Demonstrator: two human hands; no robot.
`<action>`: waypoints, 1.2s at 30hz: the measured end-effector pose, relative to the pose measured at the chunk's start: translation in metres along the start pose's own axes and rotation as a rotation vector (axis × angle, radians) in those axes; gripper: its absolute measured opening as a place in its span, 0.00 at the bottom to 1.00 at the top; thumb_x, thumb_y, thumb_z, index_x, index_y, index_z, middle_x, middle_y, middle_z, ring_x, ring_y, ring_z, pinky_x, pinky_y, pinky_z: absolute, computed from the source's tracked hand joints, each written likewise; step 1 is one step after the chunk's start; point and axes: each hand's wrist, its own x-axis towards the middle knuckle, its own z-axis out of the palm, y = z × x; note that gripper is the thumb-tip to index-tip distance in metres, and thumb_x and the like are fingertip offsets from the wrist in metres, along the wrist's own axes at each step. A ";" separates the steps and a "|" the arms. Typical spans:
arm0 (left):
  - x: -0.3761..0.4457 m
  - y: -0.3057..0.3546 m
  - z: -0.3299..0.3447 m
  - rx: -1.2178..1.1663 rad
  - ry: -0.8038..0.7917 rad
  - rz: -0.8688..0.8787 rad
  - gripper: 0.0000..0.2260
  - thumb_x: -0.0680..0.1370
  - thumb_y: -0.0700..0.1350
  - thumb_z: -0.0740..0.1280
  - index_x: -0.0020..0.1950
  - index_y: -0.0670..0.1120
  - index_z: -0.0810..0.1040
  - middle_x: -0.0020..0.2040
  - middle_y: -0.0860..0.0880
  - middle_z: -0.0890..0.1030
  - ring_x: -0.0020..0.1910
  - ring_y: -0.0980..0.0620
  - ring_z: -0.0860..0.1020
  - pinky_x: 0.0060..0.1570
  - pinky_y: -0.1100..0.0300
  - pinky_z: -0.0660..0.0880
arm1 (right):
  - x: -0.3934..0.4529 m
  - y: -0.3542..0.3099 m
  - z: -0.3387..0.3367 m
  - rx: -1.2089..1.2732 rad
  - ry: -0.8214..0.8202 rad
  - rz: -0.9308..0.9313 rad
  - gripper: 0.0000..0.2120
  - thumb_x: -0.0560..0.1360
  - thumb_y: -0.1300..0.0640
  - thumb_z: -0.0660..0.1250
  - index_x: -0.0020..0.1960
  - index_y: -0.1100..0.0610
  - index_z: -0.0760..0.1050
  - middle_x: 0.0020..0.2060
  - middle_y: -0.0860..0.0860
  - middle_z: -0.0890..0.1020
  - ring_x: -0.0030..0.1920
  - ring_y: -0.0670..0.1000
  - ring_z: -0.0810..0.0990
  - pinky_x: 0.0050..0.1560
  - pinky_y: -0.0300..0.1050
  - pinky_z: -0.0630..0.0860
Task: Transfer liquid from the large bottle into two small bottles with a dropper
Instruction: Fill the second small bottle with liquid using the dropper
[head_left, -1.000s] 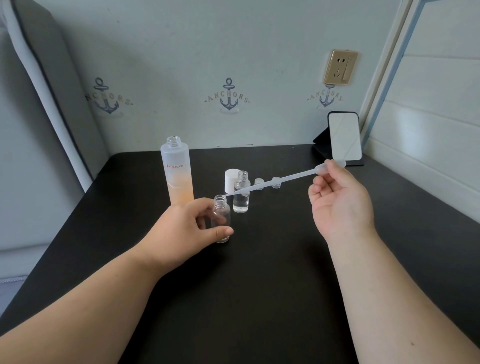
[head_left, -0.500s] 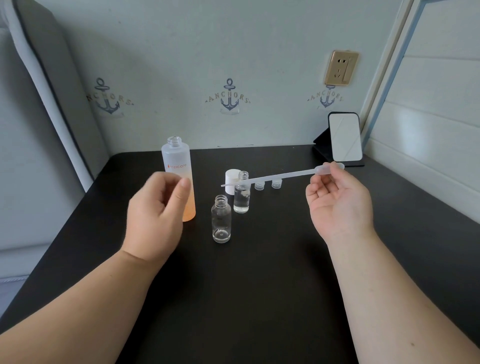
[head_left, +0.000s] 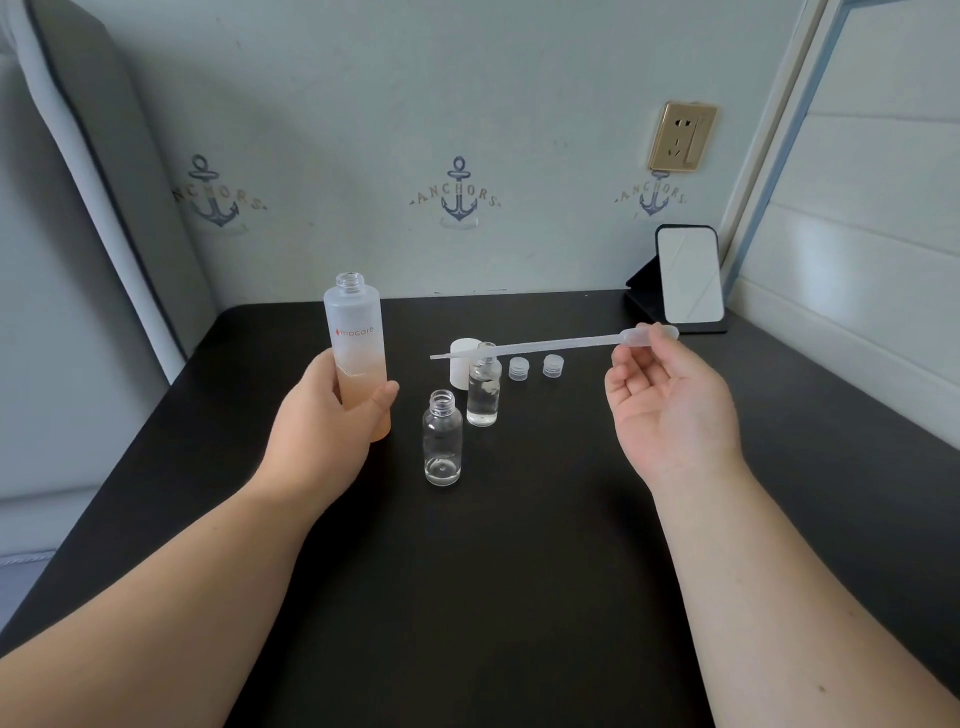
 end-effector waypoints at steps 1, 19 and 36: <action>0.000 0.000 -0.001 -0.007 -0.003 -0.001 0.17 0.78 0.56 0.71 0.64 0.58 0.72 0.50 0.64 0.77 0.48 0.63 0.77 0.41 0.67 0.69 | 0.000 0.001 0.000 0.000 -0.008 -0.001 0.05 0.78 0.62 0.69 0.46 0.61 0.82 0.40 0.53 0.85 0.37 0.49 0.83 0.39 0.40 0.78; -0.011 0.011 -0.002 0.070 -0.027 0.183 0.17 0.75 0.49 0.74 0.59 0.65 0.74 0.50 0.61 0.79 0.50 0.63 0.75 0.45 0.63 0.69 | -0.001 -0.001 0.003 0.027 0.007 -0.047 0.10 0.80 0.60 0.69 0.42 0.60 0.85 0.43 0.52 0.86 0.41 0.49 0.85 0.43 0.40 0.80; -0.005 0.005 -0.004 0.204 0.071 0.240 0.18 0.75 0.47 0.74 0.61 0.61 0.76 0.49 0.62 0.74 0.47 0.61 0.70 0.44 0.70 0.64 | 0.000 -0.003 -0.001 -0.078 -0.018 -0.126 0.06 0.80 0.60 0.68 0.45 0.58 0.82 0.44 0.52 0.86 0.42 0.48 0.84 0.45 0.39 0.79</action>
